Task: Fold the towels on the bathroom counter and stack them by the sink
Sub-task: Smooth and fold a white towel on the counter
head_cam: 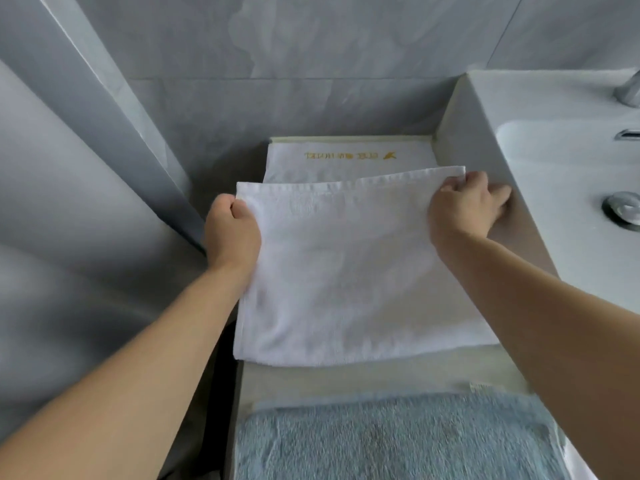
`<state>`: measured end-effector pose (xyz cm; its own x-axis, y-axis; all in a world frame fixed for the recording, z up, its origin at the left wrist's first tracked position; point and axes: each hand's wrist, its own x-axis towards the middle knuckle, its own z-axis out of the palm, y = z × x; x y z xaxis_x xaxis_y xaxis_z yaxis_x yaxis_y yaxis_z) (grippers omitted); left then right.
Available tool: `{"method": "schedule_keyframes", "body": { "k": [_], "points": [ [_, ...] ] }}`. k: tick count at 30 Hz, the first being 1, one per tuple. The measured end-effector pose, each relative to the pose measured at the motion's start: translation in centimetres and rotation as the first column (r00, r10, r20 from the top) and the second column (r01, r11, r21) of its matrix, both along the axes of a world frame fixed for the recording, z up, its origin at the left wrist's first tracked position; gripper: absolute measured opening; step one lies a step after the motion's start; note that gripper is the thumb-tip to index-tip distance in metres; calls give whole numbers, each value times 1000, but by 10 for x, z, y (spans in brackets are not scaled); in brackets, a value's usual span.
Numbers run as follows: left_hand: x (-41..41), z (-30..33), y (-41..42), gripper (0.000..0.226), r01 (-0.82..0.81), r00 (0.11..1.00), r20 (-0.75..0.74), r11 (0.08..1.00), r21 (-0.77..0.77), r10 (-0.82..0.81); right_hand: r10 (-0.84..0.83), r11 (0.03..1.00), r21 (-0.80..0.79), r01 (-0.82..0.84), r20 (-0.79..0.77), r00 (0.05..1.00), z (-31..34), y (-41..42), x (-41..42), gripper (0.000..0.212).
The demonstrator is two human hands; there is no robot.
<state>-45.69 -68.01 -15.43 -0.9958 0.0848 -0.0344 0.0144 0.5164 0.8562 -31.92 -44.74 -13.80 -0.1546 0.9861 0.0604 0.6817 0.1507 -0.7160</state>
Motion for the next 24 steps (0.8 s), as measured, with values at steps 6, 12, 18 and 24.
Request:
{"method": "schedule_keyframes", "body": {
  "k": [6, 12, 18, 24],
  "points": [
    [-51, -6, 56, 20, -110, 994, -10, 994, -8, 110, 109, 990, 101, -99, -95, 990, -15, 46, -51, 13],
    [-97, -13, 114, 13, -153, 988, -6, 987, -41, 153, 29, 998, 55, -27, -35, 999, -39, 93, -93, 22],
    [-108, -49, 125, 20, -62, 986, -164, 962, -267, 18, 53, 957, 258, -130, 285, 957, -84, 97, -102, 27],
    [-134, -37, 114, 15, 46, 990, -111, 950, -310, -84, 46, 955, 267, -126, 289, 956, -82, 102, -101, 29]
  ]
}}
